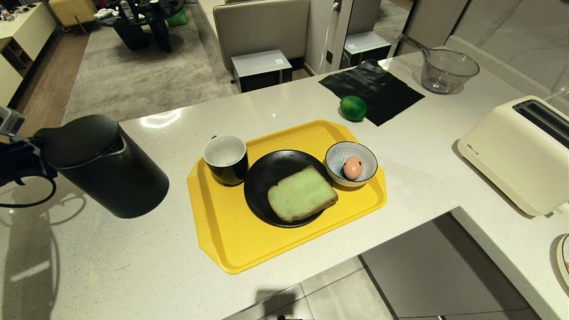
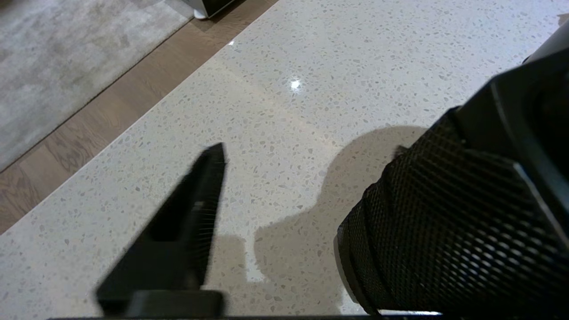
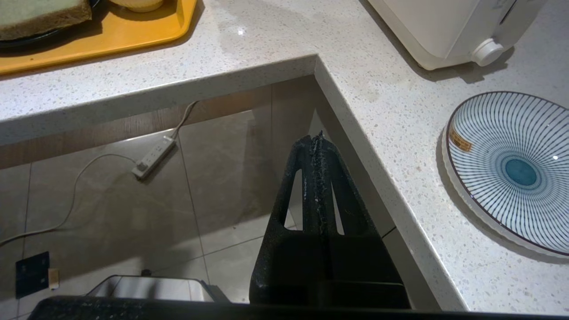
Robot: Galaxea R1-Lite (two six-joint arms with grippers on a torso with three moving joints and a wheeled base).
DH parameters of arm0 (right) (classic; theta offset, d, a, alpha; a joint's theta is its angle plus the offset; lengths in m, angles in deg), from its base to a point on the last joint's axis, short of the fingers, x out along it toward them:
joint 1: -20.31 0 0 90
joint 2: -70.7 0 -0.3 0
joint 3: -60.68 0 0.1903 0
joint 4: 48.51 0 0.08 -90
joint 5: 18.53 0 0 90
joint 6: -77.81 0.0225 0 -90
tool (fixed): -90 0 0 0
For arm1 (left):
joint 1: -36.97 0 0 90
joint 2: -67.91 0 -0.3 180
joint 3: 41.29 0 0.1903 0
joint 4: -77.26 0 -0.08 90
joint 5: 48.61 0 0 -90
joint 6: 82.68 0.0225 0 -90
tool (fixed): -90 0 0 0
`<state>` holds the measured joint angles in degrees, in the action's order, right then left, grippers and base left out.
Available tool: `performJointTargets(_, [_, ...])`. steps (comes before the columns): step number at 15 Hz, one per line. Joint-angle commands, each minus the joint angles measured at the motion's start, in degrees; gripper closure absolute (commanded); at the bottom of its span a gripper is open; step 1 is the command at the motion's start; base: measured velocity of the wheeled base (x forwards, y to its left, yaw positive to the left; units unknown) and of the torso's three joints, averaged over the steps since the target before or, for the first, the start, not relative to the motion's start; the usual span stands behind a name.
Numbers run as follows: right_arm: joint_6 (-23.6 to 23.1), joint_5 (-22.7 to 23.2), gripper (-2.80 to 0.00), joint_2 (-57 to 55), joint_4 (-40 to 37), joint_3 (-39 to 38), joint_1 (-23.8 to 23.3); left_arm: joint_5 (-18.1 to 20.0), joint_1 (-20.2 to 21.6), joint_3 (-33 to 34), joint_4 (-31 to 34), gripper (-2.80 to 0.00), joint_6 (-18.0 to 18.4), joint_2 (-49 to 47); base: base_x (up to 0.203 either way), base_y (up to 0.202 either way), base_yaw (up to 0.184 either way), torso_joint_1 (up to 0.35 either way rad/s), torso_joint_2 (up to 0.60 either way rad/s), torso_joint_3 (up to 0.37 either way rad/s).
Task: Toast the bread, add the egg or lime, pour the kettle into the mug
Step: Pick up the kettle
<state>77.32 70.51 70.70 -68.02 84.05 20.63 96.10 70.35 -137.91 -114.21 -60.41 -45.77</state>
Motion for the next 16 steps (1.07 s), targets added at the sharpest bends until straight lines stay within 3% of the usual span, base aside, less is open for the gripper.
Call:
performJointTargets(1, [0.0, 0.0, 0.0, -0.1, 0.0, -1.5, 0.0, 0.3, 0.0, 0.0, -0.2, 0.0, -0.7, 0.1, 0.0, 0.0, 0.0, 0.0, 0.0, 0.0])
performJointTargets(12, [0.0, 0.0, 0.0, -0.1, 0.1, -1.5, 0.0, 0.2, -0.9, 0.0, -1.7, 0.0, -1.3, 1.2, 0.0, 0.0, 0.0, 0.0, 0.0, 0.0])
performJointTargets(16, [0.0, 0.0, 0.0, -0.1, 0.0, -1.5, 0.0, 0.2, -0.9, 0.2, -1.7, 0.0, -5.1, 4.2, 0.0, 0.0, 0.0, 0.0, 0.0, 0.0])
